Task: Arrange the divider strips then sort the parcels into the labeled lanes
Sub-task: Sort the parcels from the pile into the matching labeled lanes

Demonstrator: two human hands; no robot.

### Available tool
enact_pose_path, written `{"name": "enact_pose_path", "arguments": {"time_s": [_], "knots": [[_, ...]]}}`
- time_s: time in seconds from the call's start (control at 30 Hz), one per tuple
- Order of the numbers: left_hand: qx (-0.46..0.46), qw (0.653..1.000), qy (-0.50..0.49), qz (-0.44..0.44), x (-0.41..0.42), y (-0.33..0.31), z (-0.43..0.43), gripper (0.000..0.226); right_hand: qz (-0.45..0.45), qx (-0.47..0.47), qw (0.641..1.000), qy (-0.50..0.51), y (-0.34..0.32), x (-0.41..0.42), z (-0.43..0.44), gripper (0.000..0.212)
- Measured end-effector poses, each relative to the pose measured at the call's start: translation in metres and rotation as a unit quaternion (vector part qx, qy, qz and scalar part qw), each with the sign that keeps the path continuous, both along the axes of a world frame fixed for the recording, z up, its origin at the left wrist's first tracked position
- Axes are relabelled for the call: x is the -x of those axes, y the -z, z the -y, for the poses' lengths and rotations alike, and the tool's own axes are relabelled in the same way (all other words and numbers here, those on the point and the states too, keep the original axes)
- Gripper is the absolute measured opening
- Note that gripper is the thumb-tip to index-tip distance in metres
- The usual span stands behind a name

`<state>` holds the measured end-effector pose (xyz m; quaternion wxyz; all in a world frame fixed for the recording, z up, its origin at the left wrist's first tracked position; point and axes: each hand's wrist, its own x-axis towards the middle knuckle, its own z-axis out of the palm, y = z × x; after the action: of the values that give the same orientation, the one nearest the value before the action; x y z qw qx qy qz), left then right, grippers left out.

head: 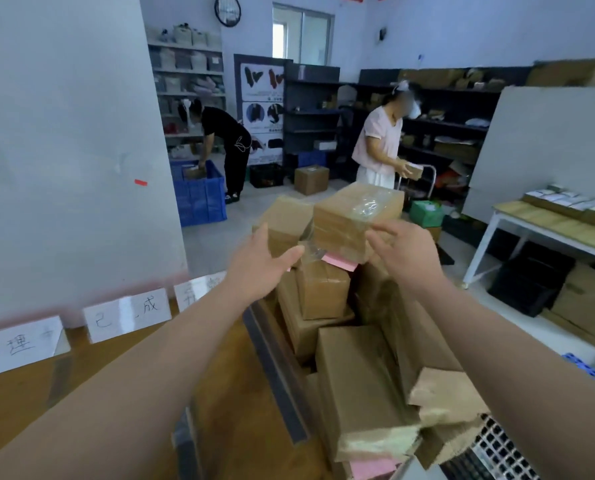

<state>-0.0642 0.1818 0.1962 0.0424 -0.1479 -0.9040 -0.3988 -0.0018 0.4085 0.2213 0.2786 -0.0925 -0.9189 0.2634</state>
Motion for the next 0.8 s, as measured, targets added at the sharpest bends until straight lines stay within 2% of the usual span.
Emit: {"name": "enact_pose_path", "arguments": {"time_s": [0.13,0.23,0.4,0.47,0.53,0.7,0.8], "knots": [[-0.019,0.999,0.013,0.029,0.021,-0.02,-0.051,0.095,-0.01,0.051,0.999,0.008,-0.02,0.019,-0.053,0.033],[-0.048,0.997,0.018,0.057,0.036,-0.028,-0.089,0.109,0.016,0.096,0.995,0.0,-0.024,0.042,-0.09,0.04],[-0.073,0.989,-0.033,0.123,0.058,-0.026,-0.132,0.14,0.064,0.141,0.987,-0.033,-0.023,0.09,-0.133,0.061],[-0.115,0.98,-0.063,0.147,0.064,-0.024,-0.142,0.149,0.085,0.162,0.982,-0.045,-0.02,0.107,-0.142,0.067],[-0.161,0.968,-0.093,0.169,0.068,-0.021,-0.148,0.149,0.097,0.196,0.974,-0.061,-0.015,0.121,-0.147,0.07],[-0.203,0.946,-0.105,0.23,0.066,-0.012,-0.15,0.147,0.082,0.291,0.948,-0.099,-0.007,0.134,-0.147,0.074],[-0.258,0.93,-0.124,0.232,0.062,-0.007,-0.15,0.131,0.085,0.319,0.937,-0.113,-0.004,0.135,-0.144,0.071]]}}
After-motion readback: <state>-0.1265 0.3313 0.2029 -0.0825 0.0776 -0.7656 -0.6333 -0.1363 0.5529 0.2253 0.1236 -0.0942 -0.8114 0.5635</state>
